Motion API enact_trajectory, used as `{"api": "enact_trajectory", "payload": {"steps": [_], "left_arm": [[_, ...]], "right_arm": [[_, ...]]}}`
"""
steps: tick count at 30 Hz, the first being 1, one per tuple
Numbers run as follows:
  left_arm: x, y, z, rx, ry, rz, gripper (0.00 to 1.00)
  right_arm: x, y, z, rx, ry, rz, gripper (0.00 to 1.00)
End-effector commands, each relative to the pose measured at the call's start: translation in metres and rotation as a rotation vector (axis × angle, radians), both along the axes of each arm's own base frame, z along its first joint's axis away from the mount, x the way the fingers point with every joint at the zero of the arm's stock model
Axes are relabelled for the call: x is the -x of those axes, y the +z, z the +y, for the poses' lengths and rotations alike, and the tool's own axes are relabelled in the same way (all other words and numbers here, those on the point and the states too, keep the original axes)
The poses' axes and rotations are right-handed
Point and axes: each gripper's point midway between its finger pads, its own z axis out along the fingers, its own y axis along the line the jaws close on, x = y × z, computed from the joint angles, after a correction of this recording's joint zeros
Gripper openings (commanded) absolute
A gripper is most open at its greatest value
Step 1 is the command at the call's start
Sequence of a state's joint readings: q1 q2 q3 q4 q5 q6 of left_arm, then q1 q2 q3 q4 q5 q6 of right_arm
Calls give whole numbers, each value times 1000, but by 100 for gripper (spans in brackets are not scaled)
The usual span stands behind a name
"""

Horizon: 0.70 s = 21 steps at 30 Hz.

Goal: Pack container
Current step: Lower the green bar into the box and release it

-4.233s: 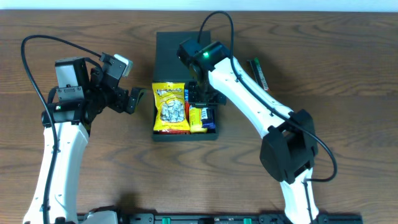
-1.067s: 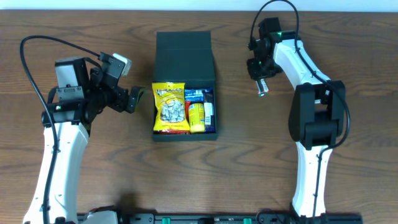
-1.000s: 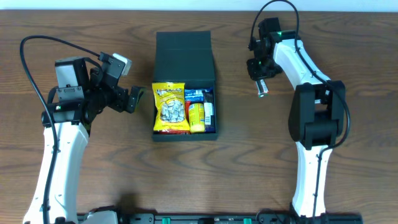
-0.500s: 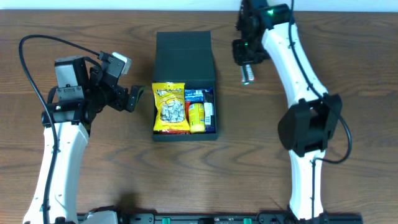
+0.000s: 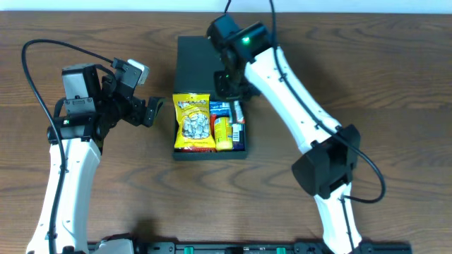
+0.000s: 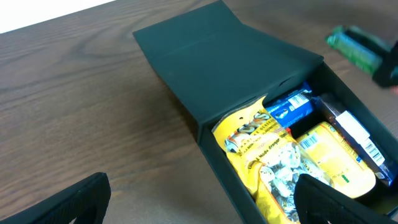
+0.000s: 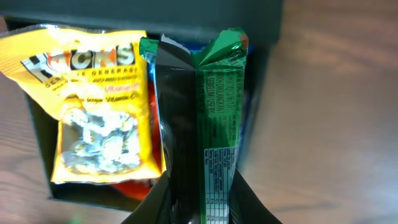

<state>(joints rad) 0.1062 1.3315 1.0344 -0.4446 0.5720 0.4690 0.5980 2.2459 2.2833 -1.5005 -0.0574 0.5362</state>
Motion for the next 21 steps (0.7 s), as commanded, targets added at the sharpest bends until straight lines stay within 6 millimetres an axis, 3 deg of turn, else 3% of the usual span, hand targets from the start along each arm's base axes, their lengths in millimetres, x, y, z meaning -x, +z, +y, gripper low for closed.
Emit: {"api": "enact_trajectory", "payload": {"steps": [1, 5, 15, 16, 18, 19, 21], "left_arm": [[-5, 9, 0, -11, -7, -27, 95], [-5, 9, 0, -17, -13, -30, 95], [-5, 9, 0, -20, -16, -32, 95], [-5, 9, 0, -20, -16, -32, 95], [-5, 9, 0, -20, -16, -32, 95], [-5, 9, 0, -20, -16, -32, 95], [-5, 9, 0, -20, -16, -32, 95]], "right_arm": [[14, -2, 5, 8, -127, 33, 2], [26, -23, 11, 40, -117, 64, 2], [28, -53, 8, 89, -124, 57, 2], [28, -54, 7, 93, -125, 57, 11], [29, -55, 7, 95, -124, 60, 50], [29, -56, 7, 97, -124, 61, 63], [29, -56, 7, 96, -124, 61, 75]]}}
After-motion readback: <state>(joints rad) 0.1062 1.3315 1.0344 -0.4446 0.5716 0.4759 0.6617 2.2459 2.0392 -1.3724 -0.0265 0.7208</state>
